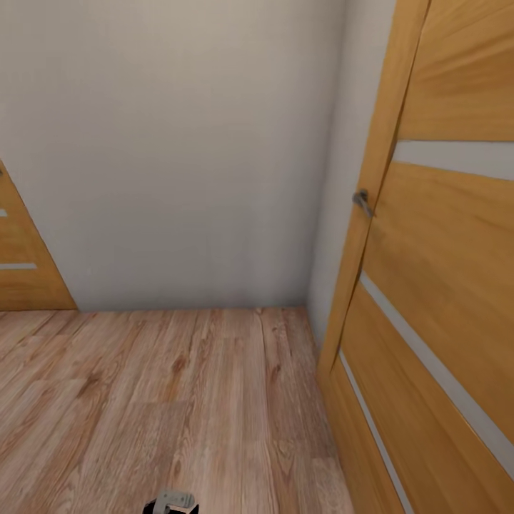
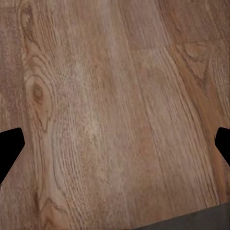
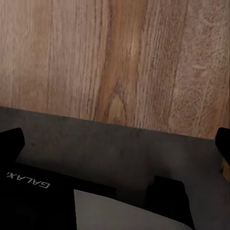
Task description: Move the two storage containers from the living room to the garage. In the garage, place one container on the floor and stack the other container on top of it (either order is fine).
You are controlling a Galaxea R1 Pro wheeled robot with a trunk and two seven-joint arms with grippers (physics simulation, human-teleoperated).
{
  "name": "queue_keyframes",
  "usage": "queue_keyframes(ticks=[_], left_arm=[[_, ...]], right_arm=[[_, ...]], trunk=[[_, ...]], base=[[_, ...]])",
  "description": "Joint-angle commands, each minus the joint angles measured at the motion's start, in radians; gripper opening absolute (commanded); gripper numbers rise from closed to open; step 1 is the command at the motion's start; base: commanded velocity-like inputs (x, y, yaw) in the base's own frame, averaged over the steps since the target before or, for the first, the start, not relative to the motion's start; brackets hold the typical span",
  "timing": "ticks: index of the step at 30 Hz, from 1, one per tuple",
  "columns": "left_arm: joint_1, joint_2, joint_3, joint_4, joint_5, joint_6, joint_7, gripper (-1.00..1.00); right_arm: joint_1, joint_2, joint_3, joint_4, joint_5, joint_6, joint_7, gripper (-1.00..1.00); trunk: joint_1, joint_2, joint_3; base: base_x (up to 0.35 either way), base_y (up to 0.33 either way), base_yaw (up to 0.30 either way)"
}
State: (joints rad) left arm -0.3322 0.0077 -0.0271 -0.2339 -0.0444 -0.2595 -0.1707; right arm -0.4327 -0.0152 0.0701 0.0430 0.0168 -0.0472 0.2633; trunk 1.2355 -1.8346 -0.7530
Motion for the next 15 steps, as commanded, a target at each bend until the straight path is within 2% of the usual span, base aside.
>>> queue_keyframes(ticks=[1,8,15], left_arm=[[-0.001,0.000,-0.002,0.001,-0.005,-0.004,0.000,1.00],[-0.001,0.001,-0.002,0.001,-0.005,-0.004,0.000,1.00],[-0.001,0.001,-0.002,0.001,-0.005,-0.004,0.000,1.00]], right_arm=[[-0.001,0.000,0.007,0.003,0.002,-0.005,0.002,1.00],[-0.002,0.000,0.007,0.003,0.002,-0.005,0.002,1.00],[-0.002,0.000,0.007,0.003,0.002,-0.005,0.002,1.00]], trunk=[[0.000,0.000,-0.001],[0.000,0.000,-0.001],[0.000,0.000,-0.001]], base=[[0.263,0.000,0.000],[0.288,0.000,0.000],[0.081,0.000,0.000]])
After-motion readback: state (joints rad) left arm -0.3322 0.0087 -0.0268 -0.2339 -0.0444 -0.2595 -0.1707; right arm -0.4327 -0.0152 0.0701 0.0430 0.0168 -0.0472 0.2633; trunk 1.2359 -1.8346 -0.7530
